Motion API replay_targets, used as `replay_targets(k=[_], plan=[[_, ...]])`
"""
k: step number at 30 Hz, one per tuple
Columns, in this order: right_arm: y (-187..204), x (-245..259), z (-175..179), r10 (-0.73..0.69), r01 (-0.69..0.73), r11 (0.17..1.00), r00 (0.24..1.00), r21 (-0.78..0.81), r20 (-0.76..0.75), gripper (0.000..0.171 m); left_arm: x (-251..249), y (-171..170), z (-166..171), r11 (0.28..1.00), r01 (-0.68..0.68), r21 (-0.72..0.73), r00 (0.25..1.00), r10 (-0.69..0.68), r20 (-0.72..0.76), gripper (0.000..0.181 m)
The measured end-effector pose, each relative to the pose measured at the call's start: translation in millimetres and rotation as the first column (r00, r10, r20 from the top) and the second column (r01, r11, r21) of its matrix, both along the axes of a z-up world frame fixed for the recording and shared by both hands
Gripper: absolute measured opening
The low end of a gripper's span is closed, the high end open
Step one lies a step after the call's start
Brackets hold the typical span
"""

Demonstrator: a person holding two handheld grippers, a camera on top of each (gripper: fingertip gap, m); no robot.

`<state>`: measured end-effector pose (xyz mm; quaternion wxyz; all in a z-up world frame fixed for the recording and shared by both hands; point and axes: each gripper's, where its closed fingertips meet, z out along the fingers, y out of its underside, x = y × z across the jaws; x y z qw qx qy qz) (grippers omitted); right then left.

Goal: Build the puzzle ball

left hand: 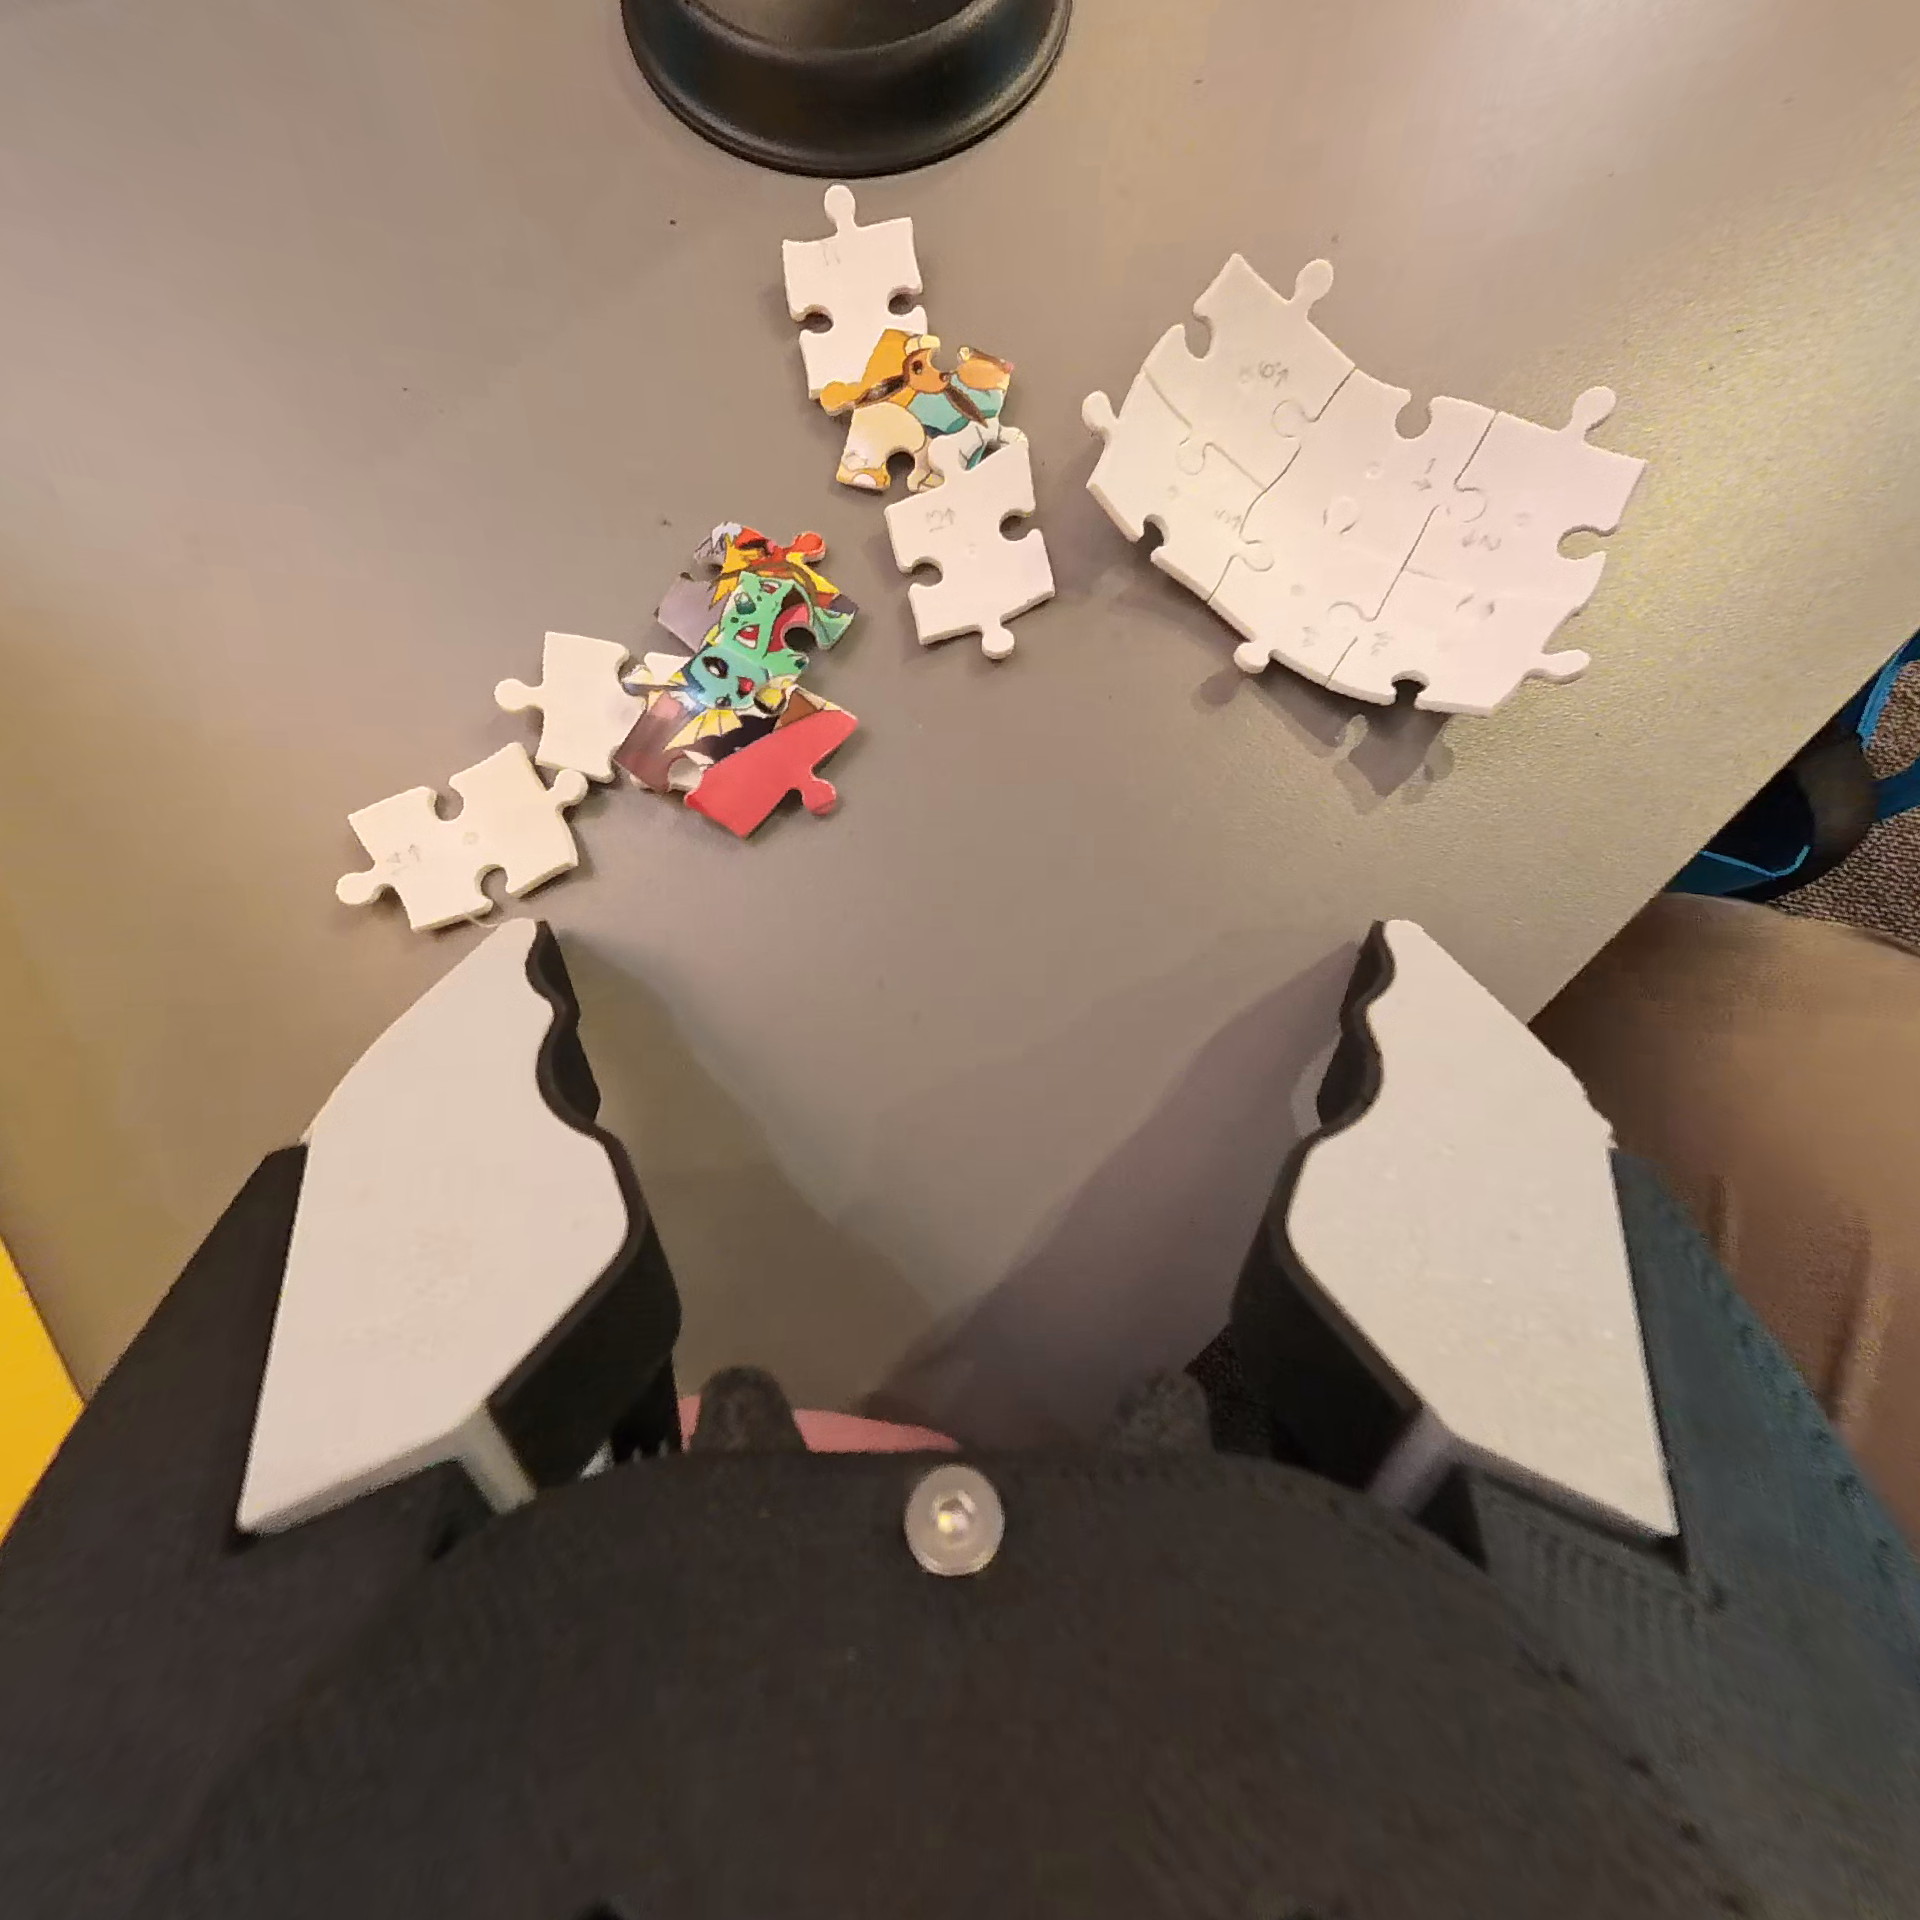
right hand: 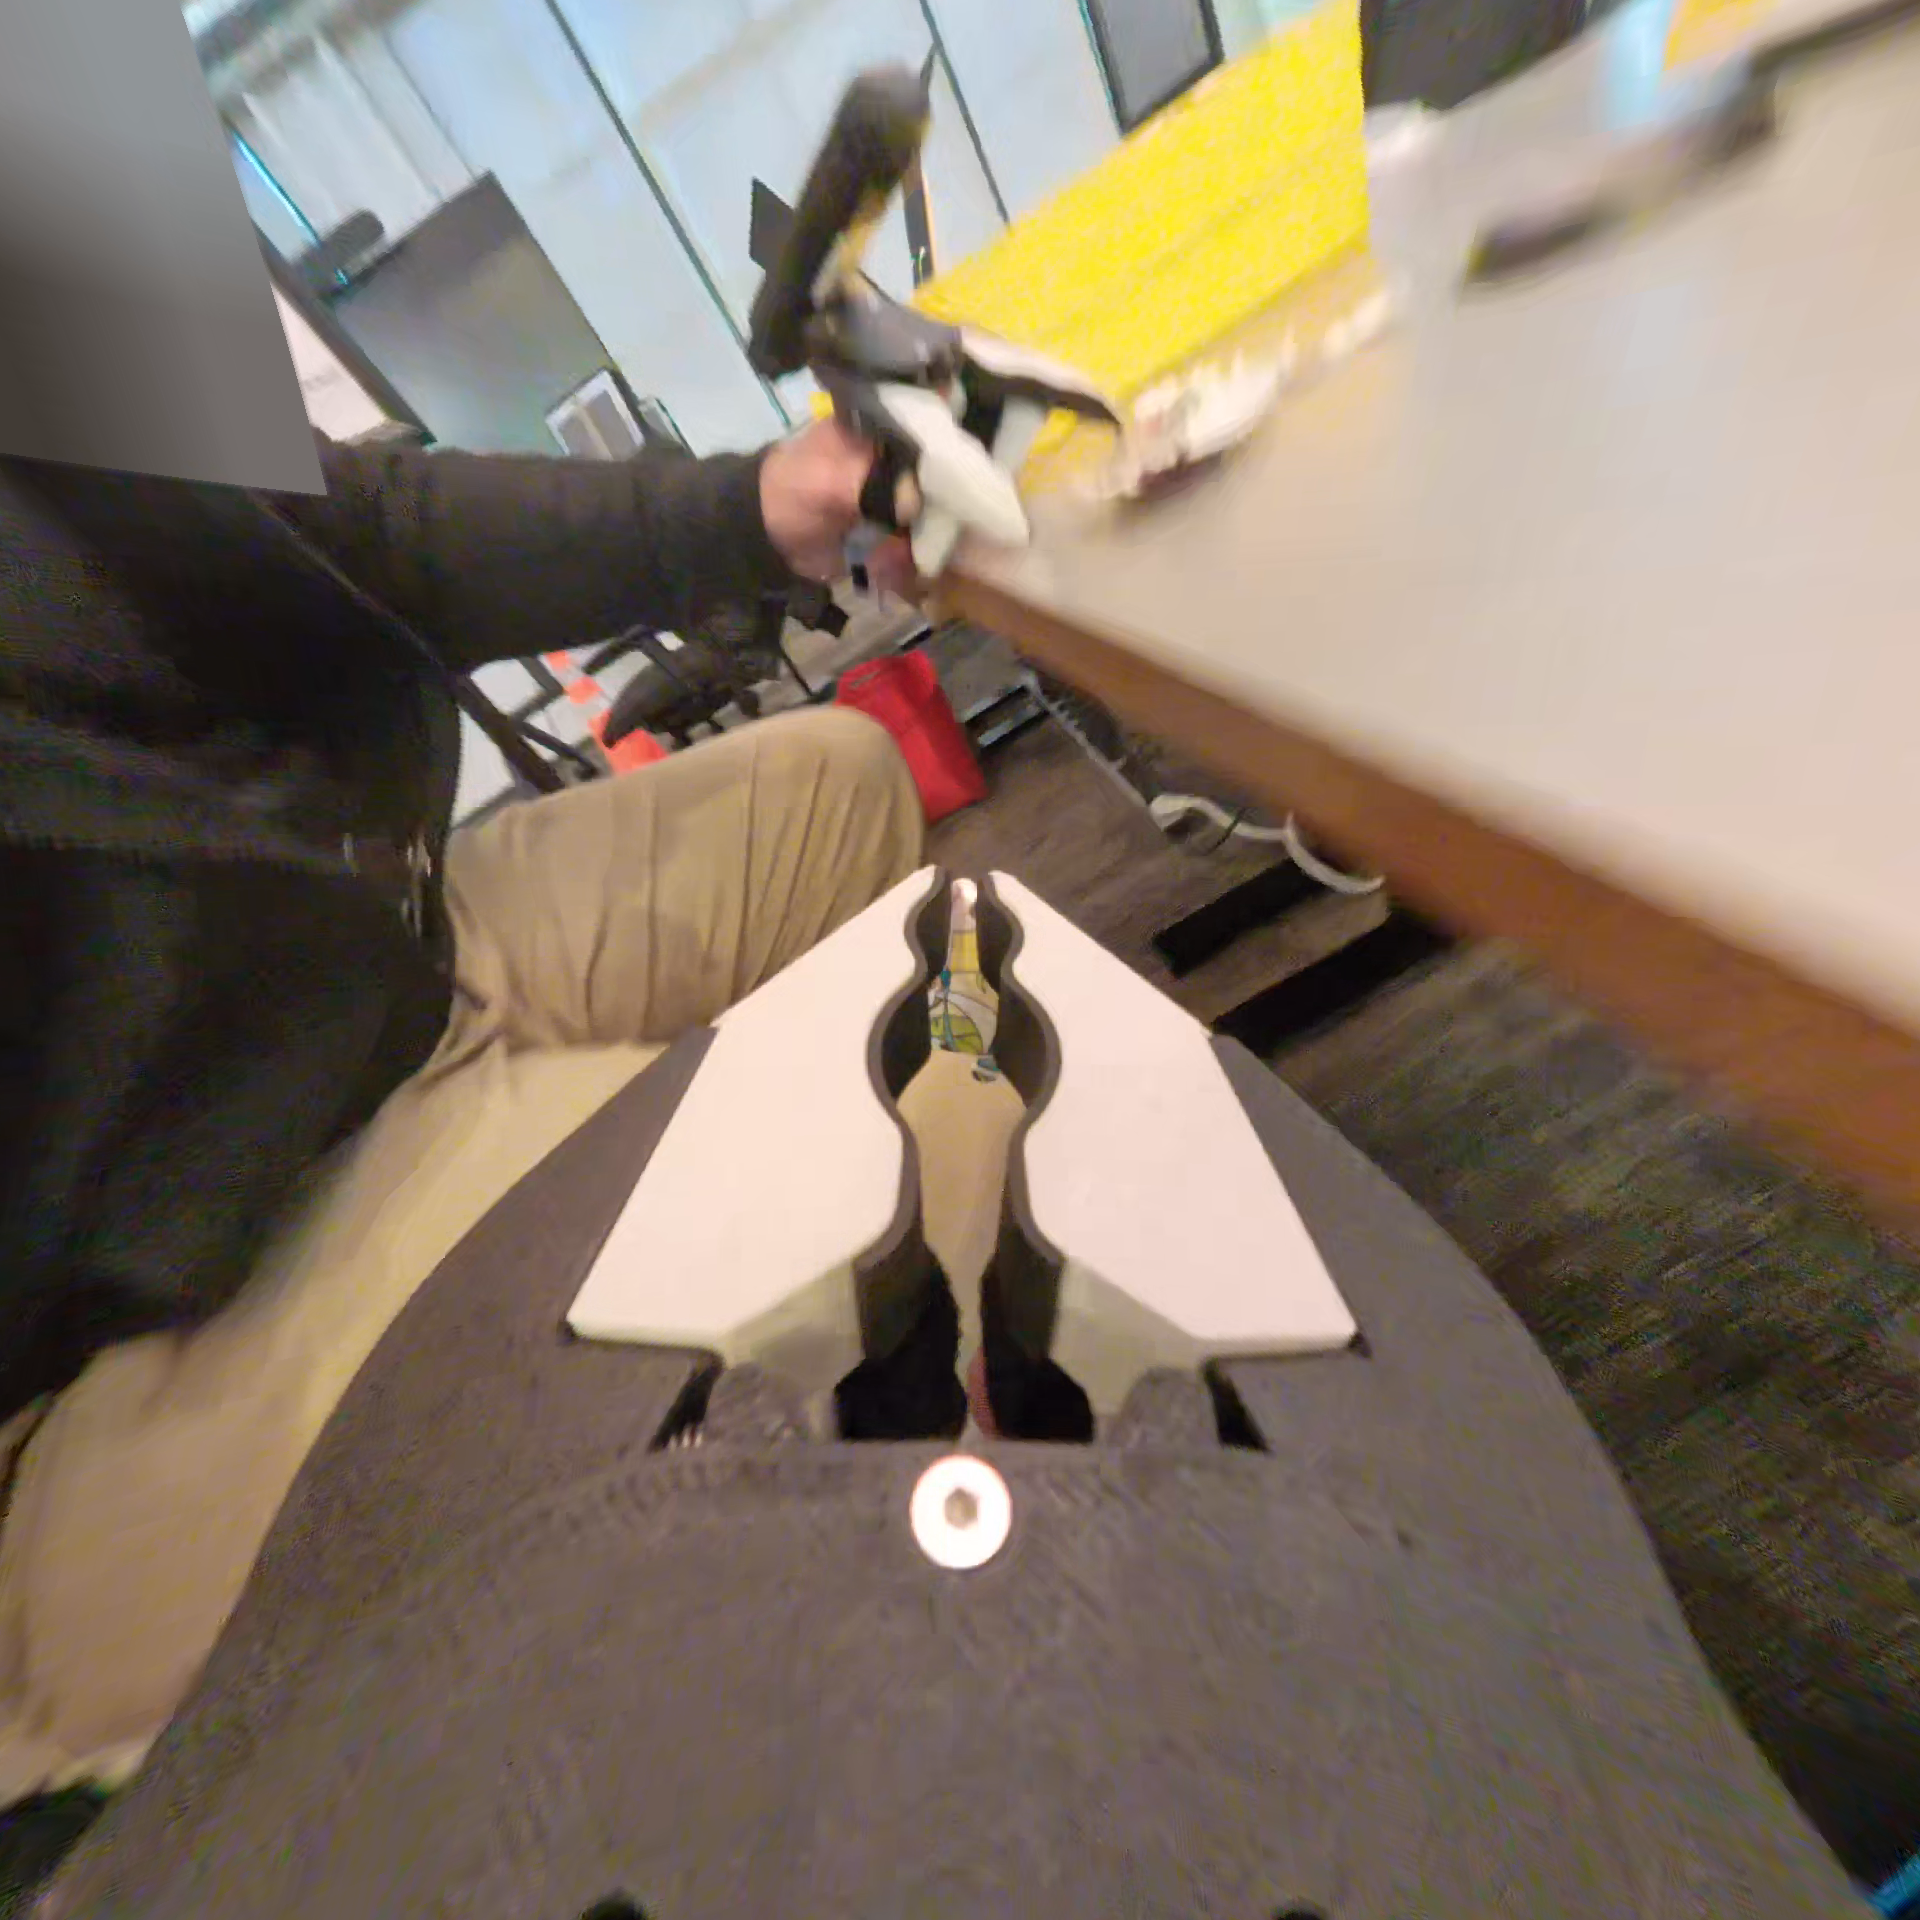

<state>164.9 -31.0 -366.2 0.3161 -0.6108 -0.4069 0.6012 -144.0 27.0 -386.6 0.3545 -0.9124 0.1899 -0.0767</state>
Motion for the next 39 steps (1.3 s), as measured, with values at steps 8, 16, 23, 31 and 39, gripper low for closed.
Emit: replay_targets(k=[8,16,23,31,39], plan=[[90,-131,71,0.051,-0.047,0.998,0.992,-0.034,0.114,0.004,-1,-3,1,1.0,0.0,-0.018,1.0,0.0,0.004,0.137],[110,-189,79,0.244,-0.222,0.913,0.97,-0.342,0.022,0.004,33,-4,41,0.979,0.102,0.175,0.978,-0.13,0.161,0.122],[74,-194,164,0.312,-0.405,0.856,0.901,-0.322,-0.302,0.004,76,-11,146,0.865,0.189,0.464,0.825,-0.396,0.403,0.074],[61,-174,207,0.348,-0.537,0.822,0.736,-0.188,-0.581,0.004,134,-12,190,0.845,0.31,0.435,0.323,-0.524,0.788,0.05],[93,-184,200,0.387,-0.657,0.726,0.636,-0.205,-0.668,0.004,143,27,193,0.864,0.313,0.395,0.116,-0.448,0.887,0.019]])
